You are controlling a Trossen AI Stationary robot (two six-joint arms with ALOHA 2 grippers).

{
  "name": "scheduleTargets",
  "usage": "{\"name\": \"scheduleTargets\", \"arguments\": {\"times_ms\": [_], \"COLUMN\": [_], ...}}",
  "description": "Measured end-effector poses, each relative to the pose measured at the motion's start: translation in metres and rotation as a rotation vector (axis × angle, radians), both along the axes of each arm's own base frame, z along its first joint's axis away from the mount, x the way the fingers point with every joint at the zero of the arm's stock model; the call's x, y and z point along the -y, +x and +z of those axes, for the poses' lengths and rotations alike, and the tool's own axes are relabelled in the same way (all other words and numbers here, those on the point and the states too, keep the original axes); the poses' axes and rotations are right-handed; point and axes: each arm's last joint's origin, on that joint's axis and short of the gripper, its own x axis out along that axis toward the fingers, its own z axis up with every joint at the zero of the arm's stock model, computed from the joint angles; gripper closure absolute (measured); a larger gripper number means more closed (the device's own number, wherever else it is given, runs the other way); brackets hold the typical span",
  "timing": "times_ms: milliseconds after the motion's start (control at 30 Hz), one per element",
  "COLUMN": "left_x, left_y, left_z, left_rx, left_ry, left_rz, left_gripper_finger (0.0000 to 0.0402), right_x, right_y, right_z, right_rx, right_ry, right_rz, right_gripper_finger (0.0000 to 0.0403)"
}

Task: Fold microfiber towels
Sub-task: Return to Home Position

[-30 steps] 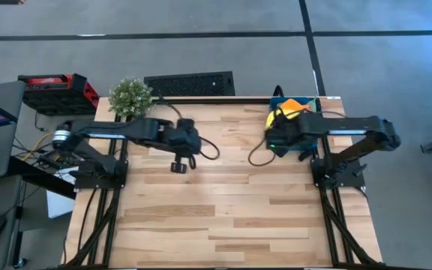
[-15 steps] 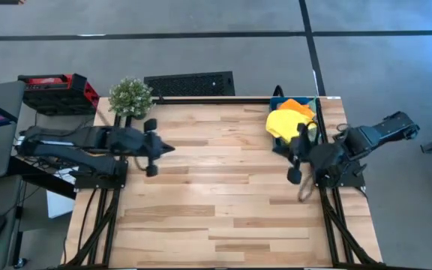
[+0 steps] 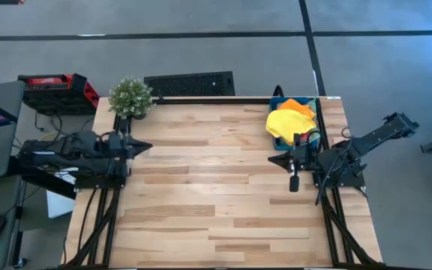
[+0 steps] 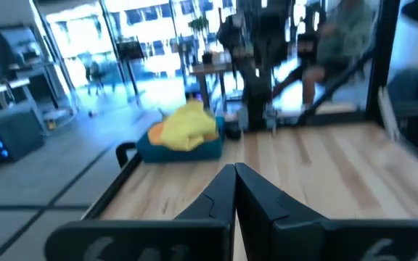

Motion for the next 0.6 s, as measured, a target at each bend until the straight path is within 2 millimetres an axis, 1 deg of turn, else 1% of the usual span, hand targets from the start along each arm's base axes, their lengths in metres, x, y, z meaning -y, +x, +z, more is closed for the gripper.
{"name": "scheduleTargets", "arguments": {"times_ms": [133,233,367,433,533,600], "left_x": [-0.002,-0.002,-0.002,-0.001,-0.001,0.0], "left_y": [-0.016,-0.025,-0.019,-0.014,-0.01,-0.007], "left_z": [-0.014,-0.025,-0.04,-0.043,-0.056,-0.058], "left_rx": [0.091,0.144,0.095,0.109,0.106,0.147], "left_ry": [-0.034,-0.064,-0.071,-0.065,-0.056,-0.058], "left_rz": [0.0,-0.001,0.001,0.004,0.001,-0.023], "left_gripper_finger": [0.0401,0.0401,0.0401,0.0401,0.0401,0.0401], "right_x": [0.002,0.003,0.002,0.003,0.004,0.005], "right_y": [0.001,0.001,0.001,0.001,-0.002,-0.004], "right_z": [-0.015,-0.024,-0.041,-0.048,-0.064,-0.069], "right_rx": [0.034,0.074,0.103,0.136,0.158,0.201], "right_ry": [0.018,0.04,0.043,0.053,0.067,0.091], "right_rz": [-0.013,-0.017,-0.009,-0.008,-0.009,-0.008], "right_gripper_finger": [0.0391,0.0385,0.0382,0.0384,0.0389,0.039]}}
